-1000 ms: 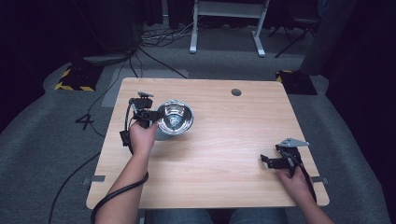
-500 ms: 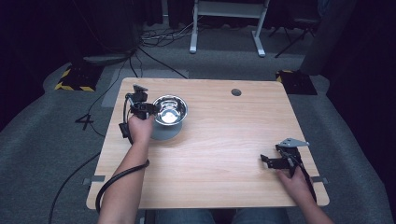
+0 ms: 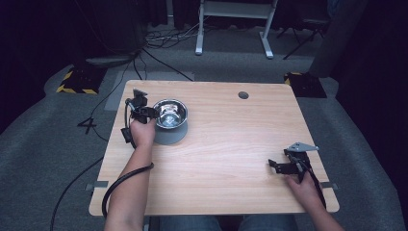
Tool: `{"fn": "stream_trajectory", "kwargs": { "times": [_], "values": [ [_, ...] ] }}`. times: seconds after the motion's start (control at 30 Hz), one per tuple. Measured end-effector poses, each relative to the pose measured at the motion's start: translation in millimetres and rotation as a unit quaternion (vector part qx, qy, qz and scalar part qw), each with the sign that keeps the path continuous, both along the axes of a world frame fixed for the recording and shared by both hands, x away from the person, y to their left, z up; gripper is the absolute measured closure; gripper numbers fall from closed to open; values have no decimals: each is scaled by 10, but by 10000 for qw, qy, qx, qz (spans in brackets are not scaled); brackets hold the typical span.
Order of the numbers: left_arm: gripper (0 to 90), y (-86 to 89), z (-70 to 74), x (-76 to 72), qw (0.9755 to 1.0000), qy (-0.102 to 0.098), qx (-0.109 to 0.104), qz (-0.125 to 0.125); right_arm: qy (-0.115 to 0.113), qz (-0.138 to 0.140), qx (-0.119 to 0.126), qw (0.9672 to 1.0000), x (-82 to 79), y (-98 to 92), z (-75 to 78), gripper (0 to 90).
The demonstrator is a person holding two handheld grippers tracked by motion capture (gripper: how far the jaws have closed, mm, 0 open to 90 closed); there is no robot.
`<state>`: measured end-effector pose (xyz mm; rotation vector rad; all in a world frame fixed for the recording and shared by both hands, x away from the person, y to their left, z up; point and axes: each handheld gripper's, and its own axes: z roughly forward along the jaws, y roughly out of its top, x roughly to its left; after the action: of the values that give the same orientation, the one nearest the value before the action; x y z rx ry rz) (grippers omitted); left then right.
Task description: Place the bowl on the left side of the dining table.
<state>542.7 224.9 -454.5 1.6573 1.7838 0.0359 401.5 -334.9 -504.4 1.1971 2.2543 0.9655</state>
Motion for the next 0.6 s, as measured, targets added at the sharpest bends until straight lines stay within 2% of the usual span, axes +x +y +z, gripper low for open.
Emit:
{"fn": "stream_trajectory", "kwargs": {
  "times": [0.1,0.17,0.3,0.37,0.47,0.53,0.57,0.6],
  "values": [
    [859,15,-43,-12,10000,62,-9,-20,16,-5,47,10000,-1,6,1,125],
    [859,28,-74,-22,10000,26,46,23,17,-10,53,10000,-2,8,1,124],
    [858,43,-111,-47,10000,52,-3,52,18,-12,56,10000,-2,8,1,124],
    [858,56,-125,-59,10000,61,34,-28,20,-17,61,10000,-2,10,1,125],
    [858,48,-153,-66,9999,83,105,-16,19,-17,60,10000,-2,10,1,124],
    [860,75,-175,-77,9999,90,-47,-51,20,-17,59,10000,-2,9,1,124],
    [859,79,-175,-83,9999,143,56,-27,18,-16,59,10000,-1,9,0,124],
    [860,84,-186,-88,9999,135,7,-28,21,-19,59,10000,-2,10,1,124]
  ]
}}
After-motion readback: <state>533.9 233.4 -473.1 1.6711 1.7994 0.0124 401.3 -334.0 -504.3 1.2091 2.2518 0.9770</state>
